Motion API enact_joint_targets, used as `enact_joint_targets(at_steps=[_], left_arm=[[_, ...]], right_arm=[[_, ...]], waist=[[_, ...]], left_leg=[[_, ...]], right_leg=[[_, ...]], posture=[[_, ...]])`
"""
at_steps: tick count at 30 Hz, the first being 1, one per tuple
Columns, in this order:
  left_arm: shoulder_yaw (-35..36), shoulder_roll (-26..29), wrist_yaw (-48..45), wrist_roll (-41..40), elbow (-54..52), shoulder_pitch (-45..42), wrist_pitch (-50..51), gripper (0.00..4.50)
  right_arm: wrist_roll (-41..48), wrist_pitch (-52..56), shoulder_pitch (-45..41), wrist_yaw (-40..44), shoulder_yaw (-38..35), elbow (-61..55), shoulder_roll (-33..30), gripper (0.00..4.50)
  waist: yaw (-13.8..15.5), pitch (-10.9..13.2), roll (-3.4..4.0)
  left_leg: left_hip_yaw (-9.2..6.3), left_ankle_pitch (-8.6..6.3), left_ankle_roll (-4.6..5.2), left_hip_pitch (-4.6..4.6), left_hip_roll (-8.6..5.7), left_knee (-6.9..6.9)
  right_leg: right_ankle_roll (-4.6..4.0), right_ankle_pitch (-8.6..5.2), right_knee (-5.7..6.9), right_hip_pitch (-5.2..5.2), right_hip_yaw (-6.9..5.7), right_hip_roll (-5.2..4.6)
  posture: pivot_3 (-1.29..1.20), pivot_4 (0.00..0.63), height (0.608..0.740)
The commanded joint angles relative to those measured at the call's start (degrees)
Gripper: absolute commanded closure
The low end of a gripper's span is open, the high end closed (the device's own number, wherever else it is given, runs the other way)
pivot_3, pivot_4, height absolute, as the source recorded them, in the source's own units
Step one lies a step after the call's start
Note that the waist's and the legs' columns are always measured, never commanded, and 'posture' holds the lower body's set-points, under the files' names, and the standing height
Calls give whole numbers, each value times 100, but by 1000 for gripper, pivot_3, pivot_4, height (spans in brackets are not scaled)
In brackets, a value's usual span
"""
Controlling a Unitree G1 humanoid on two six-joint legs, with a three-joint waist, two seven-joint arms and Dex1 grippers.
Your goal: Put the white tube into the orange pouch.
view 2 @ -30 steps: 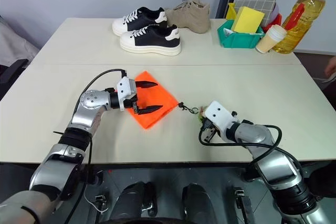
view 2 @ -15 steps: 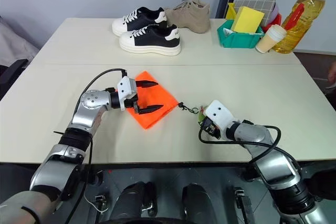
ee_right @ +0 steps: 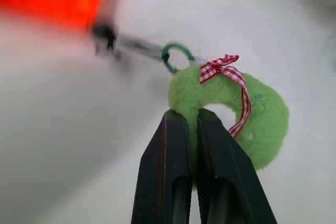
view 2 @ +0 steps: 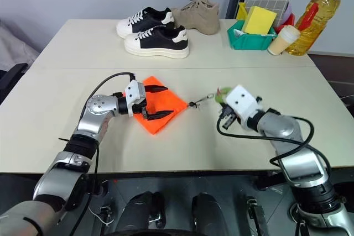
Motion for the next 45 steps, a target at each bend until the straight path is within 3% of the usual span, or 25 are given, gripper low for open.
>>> enact_joint_targets(at_steps=[1, 9, 21, 28, 38, 45], left_arm=[[151, -3, 23, -151, 17, -157, -30, 0], [488, -244, -133, -760, 372, -558, 866, 0], [391, -354, -563, -728, 197, -540, 1145, 0], [605, -423, 113, -786, -517, -15, 1020, 0], [812, -743, 1346, -1023, -1845, 937, 1491, 0], [489, -1031, 2442, -353, -2756, 1532, 1139, 0]], right_arm=[[331, -89, -265, 135, -324, -449, 19, 4479], [728, -151, -517, 314, -210, -721, 116, 4479], [950, -141, -1001, 206, 474, -876, 702, 4479], [850, -205, -1436, 14, 833, -476, 1219, 4479], [634, -464, -1478, -64, 995, -122, 1457, 4479], [483, -548, -1538, -215, 1000, 84, 1626, 4479]], waist=[[6, 0, 0], [11, 0, 0], [-6, 0, 0], [-7, 0, 0], [4, 0, 0], [-5, 0, 0]], left_leg=[[0, 0, 0, 0, 0, 0], [0, -1, 2, -4, -2, 4], [1, 0, 1, -5, -1, 4], [1, 0, 0, -6, -1, 5], [2, 4, -7, -7, -1, 5], [2, 7, -11, -6, -1, 5]], right_leg=[[0, 0, 0, 0, 0, 0], [0, 0, 0, 1, -1, -5], [0, 0, 1, -2, -1, 2], [0, 0, 3, -2, 0, -8], [0, 0, 4, -1, 0, -9], [1, 1, 6, 0, 0, -9]], posture=[[0, 150, 740], [0, 150, 740], [0, 150, 740], [0, 150, 740], [0, 150, 740], [0, 150, 740]])
